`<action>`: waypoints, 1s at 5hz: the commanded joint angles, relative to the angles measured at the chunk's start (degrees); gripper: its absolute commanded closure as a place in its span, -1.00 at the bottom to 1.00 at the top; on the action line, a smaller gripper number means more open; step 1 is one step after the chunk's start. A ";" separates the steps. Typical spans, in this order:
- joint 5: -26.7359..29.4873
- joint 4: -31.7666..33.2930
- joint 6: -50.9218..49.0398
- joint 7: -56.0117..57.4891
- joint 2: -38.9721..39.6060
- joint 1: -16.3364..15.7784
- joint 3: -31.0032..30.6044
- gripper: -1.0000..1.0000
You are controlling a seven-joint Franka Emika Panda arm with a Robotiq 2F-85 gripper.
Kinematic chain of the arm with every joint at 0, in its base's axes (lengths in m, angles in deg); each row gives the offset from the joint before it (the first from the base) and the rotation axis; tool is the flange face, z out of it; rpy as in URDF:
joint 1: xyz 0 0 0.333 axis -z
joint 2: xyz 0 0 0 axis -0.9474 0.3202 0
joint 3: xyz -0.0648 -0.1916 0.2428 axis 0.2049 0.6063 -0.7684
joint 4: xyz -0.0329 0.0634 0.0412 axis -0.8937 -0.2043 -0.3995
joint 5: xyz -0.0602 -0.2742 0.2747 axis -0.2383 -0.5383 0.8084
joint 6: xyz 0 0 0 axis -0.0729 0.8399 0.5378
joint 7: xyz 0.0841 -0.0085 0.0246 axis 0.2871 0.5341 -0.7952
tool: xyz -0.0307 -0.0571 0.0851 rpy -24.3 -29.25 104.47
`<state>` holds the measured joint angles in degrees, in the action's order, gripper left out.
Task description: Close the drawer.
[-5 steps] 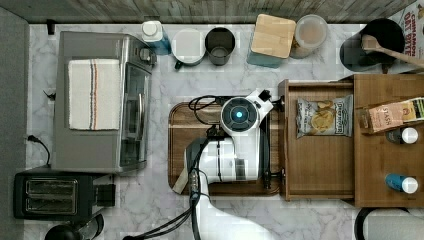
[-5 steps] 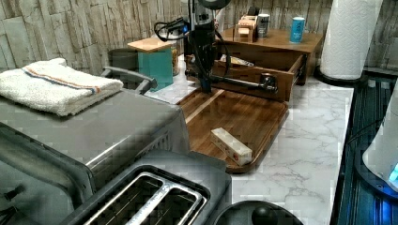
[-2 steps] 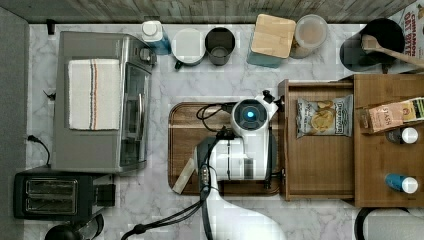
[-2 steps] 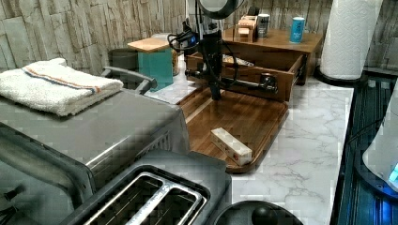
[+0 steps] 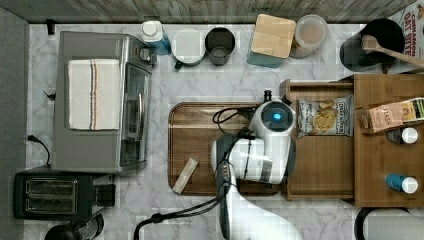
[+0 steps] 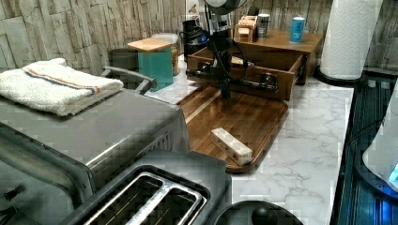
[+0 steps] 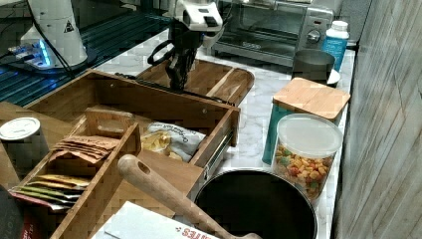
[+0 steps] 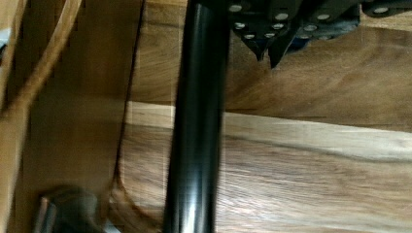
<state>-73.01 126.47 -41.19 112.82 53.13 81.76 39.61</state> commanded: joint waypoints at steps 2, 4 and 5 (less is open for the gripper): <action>-0.96 -12.85 5.33 18.73 2.31 10.99 11.12 1.00; 7.10 -25.78 2.69 32.82 11.33 19.42 10.30 1.00; 7.69 -27.48 4.65 34.42 12.64 20.62 10.52 1.00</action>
<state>-66.40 111.47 -42.42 143.65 63.11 95.93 46.31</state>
